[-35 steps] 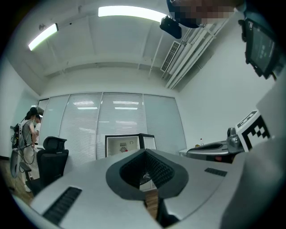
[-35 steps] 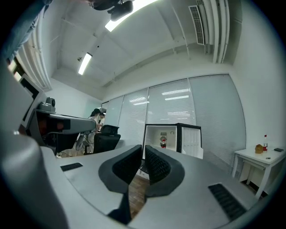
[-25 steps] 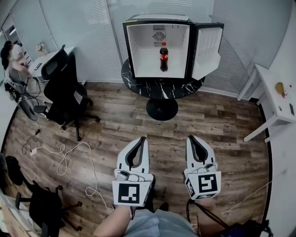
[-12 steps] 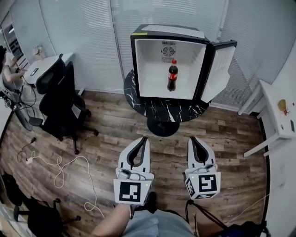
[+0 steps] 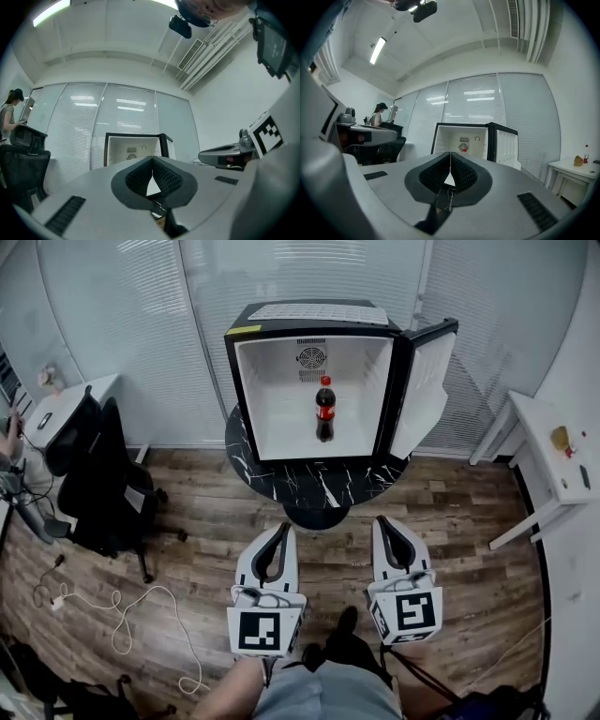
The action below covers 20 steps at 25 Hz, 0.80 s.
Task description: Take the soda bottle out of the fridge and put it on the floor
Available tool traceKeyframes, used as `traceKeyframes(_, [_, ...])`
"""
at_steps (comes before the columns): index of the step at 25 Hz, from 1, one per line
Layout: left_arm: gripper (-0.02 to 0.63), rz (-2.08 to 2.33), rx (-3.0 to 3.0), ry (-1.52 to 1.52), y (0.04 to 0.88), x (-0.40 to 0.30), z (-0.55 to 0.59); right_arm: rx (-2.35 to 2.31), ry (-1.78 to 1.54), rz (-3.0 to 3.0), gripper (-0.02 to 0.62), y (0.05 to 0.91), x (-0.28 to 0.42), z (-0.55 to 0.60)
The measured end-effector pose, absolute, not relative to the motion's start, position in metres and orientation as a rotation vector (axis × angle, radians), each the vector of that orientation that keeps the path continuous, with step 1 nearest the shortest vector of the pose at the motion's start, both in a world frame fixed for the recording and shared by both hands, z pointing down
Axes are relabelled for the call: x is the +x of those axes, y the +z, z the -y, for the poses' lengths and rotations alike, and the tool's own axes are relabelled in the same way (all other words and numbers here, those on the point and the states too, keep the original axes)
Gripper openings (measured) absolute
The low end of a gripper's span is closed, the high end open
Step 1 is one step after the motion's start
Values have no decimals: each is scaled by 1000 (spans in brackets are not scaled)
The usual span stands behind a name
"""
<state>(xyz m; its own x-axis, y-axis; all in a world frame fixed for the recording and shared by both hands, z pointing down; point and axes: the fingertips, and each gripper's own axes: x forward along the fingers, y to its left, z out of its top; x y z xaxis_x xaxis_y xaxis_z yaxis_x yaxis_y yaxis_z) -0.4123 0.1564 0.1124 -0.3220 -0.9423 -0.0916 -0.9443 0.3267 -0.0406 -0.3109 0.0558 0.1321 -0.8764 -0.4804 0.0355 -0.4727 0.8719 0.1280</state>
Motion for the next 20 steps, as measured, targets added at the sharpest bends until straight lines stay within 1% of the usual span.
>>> traceKeyframes(7, [17, -2485, -1800, 8, 132, -435, -99, 781, -138, 2960, 17, 153, -334, -1])
traceKeyframes(12, [17, -2516, -1790, -76, 147, -462, -49, 740, -121, 2965, 17, 164, -365, 49])
traceKeyframes(20, [17, -2565, -1750, -105, 152, -504, 41, 625, -77, 2986, 17, 170, -422, 133])
